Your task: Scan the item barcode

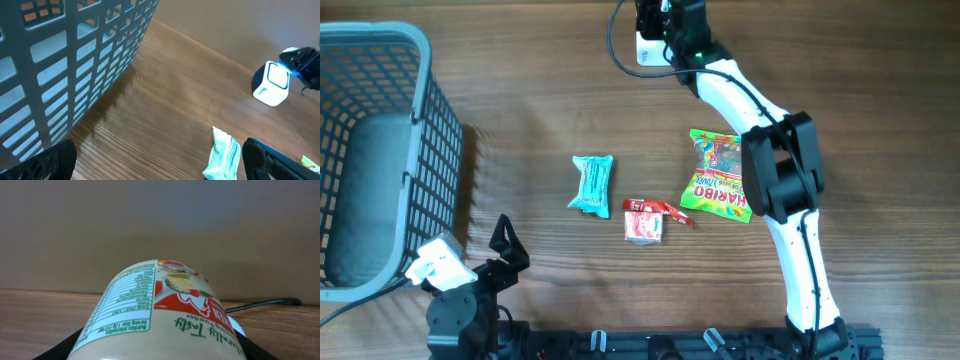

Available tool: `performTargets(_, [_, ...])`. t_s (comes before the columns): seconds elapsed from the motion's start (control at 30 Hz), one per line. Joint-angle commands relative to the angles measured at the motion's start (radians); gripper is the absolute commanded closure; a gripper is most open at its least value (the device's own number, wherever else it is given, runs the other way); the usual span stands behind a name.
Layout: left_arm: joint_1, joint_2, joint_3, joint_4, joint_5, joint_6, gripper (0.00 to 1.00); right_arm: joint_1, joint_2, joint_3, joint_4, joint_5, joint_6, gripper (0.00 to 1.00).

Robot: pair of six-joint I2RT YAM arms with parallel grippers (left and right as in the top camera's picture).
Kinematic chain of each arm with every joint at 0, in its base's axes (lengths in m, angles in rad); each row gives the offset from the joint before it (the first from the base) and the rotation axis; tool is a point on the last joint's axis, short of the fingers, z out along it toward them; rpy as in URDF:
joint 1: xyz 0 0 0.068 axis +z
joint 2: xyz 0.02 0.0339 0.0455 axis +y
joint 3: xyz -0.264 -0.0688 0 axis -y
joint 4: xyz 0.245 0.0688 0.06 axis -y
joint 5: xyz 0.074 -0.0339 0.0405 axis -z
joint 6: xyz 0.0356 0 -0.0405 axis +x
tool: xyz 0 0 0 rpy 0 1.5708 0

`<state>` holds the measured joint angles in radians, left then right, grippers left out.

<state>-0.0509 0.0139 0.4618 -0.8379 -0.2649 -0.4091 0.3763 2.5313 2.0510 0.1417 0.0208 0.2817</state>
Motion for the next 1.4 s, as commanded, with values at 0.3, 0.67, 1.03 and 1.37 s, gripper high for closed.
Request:
performTargets(0.3, [-0.003,-0.006,-0.004,0.002,-0.01,0.012,0.0,-0.134,-0.365,0.018,-0.493,0.185,-0.09,0.35])
performTargets(0.67, [-0.003,-0.006,-0.004,0.002,-0.01,0.012,0.0,-1.046,-0.2,0.017,-1.086,0.143,0.032,0.37])
performTargets(1.03, [-0.003,-0.006,-0.004,0.002,-0.01,0.012,0.0,-1.224,-0.343,0.105,-1.147,-0.056,0.156,0.0])
performTargets(1.37, [-0.003,-0.006,-0.004,0.002,-0.01,0.012,0.0,-0.449,-0.632,0.026,-1.568,-0.157,0.192,0.0])
